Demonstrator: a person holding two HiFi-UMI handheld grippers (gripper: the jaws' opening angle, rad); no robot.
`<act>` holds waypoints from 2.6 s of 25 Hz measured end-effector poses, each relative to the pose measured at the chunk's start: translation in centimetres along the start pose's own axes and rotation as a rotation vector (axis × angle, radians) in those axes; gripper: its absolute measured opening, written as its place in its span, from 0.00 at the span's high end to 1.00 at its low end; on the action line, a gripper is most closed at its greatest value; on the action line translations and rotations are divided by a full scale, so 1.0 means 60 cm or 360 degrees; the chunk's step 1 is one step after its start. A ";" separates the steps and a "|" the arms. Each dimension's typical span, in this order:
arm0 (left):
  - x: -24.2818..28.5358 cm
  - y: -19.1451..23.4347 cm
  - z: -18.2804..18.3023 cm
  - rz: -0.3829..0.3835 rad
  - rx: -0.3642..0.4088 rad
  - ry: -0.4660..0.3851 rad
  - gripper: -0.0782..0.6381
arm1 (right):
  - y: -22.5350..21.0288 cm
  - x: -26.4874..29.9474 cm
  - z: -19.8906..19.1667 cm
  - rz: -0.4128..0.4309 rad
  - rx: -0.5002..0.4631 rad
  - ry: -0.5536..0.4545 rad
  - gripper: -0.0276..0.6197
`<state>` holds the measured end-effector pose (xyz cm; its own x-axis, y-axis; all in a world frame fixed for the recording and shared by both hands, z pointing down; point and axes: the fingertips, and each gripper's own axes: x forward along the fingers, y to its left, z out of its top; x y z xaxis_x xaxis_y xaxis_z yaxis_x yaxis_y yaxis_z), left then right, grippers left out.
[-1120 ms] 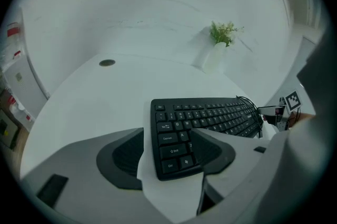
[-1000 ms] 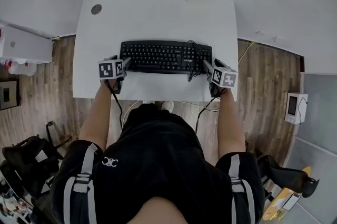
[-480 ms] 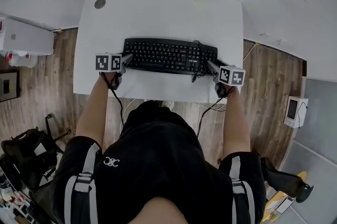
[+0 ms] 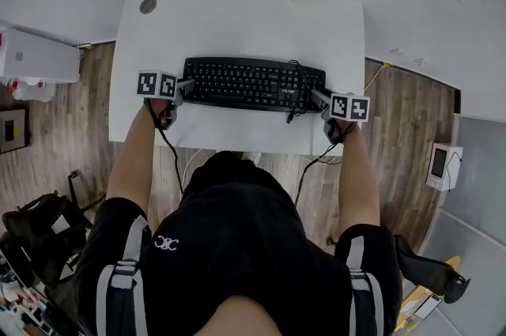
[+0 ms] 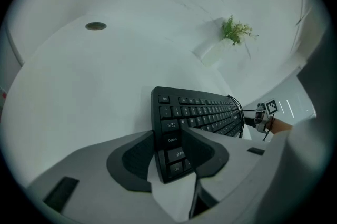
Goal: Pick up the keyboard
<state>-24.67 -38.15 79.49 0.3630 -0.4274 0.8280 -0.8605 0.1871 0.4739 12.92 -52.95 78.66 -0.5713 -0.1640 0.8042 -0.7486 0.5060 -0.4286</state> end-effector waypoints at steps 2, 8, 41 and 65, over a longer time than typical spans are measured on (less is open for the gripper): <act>-0.001 0.000 -0.001 0.0030 0.0024 0.0016 0.65 | 0.001 0.000 0.005 0.0031 0.0086 -0.0037 0.65; -0.005 -0.003 -0.008 0.0077 0.0036 -0.0130 0.65 | 0.003 -0.007 -0.001 0.0043 0.0136 -0.0097 0.66; -0.350 -0.281 0.240 -0.0061 0.0620 -0.1119 0.65 | 0.145 -0.415 0.240 -0.0027 -0.0313 -0.1078 0.66; -0.541 -0.425 0.306 -0.0093 0.0867 -0.1540 0.65 | 0.223 -0.627 0.316 -0.0079 -0.0501 -0.1469 0.67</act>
<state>-21.08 -45.29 35.03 0.1806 -0.9771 0.1128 -0.9793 -0.1679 0.1130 18.01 -56.05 34.88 -0.6811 -0.7219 0.1224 -0.7312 0.6618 -0.1653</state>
